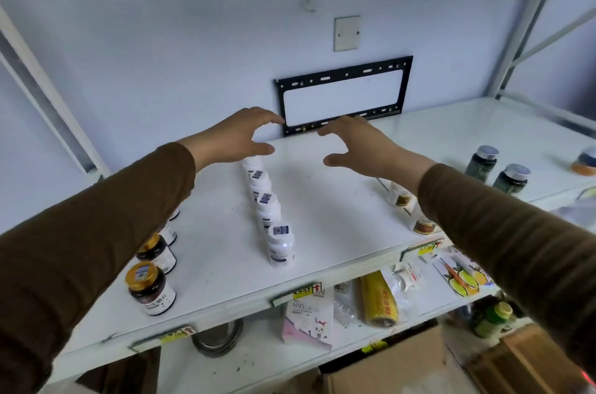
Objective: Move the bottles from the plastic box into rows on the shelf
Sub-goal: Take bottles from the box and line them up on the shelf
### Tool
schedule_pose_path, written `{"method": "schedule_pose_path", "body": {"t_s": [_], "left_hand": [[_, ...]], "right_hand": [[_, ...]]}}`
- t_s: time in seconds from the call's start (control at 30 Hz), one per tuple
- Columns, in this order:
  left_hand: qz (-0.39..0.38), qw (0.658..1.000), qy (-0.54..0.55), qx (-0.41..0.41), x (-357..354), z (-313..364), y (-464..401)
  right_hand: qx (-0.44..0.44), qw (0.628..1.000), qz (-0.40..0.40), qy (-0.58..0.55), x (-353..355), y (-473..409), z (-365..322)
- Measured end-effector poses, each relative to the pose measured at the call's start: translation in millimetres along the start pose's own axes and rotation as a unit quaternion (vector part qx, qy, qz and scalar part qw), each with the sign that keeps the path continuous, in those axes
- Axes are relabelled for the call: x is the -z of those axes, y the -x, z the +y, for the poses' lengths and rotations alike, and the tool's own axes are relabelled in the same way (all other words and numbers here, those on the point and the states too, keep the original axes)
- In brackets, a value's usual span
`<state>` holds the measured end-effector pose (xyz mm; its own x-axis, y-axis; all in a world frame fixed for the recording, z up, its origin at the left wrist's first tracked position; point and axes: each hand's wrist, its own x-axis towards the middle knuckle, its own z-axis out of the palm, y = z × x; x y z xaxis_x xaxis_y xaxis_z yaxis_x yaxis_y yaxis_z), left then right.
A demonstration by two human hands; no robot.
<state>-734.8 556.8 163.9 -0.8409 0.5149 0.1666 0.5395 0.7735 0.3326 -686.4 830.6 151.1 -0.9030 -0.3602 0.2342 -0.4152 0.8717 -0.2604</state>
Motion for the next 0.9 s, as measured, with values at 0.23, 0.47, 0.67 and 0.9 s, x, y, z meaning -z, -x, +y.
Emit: {"method": "schedule_pose_path", "body": {"t_s": [0.23,0.47,0.67,0.9], "left_hand": [[-0.027,0.996,-0.017,-0.080,-39.3,97.2,-39.3],[-0.042,0.992,0.013,-0.120,-101.9,212.3,-60.3],[-0.064,0.990,0.052,-0.110,-173.6,317.4,-67.4],[-0.120,0.979,0.118,-0.116,-274.1,399.8,-72.8]], "right_hand": [[-0.060,0.998,0.026,0.018,32.4,73.1,58.8],[-0.109,0.993,0.043,0.025,61.3,177.7,133.5],[-0.144,0.989,0.013,0.027,86.8,278.0,203.8],[-0.204,0.978,-0.036,0.020,78.5,378.8,282.0]]}}
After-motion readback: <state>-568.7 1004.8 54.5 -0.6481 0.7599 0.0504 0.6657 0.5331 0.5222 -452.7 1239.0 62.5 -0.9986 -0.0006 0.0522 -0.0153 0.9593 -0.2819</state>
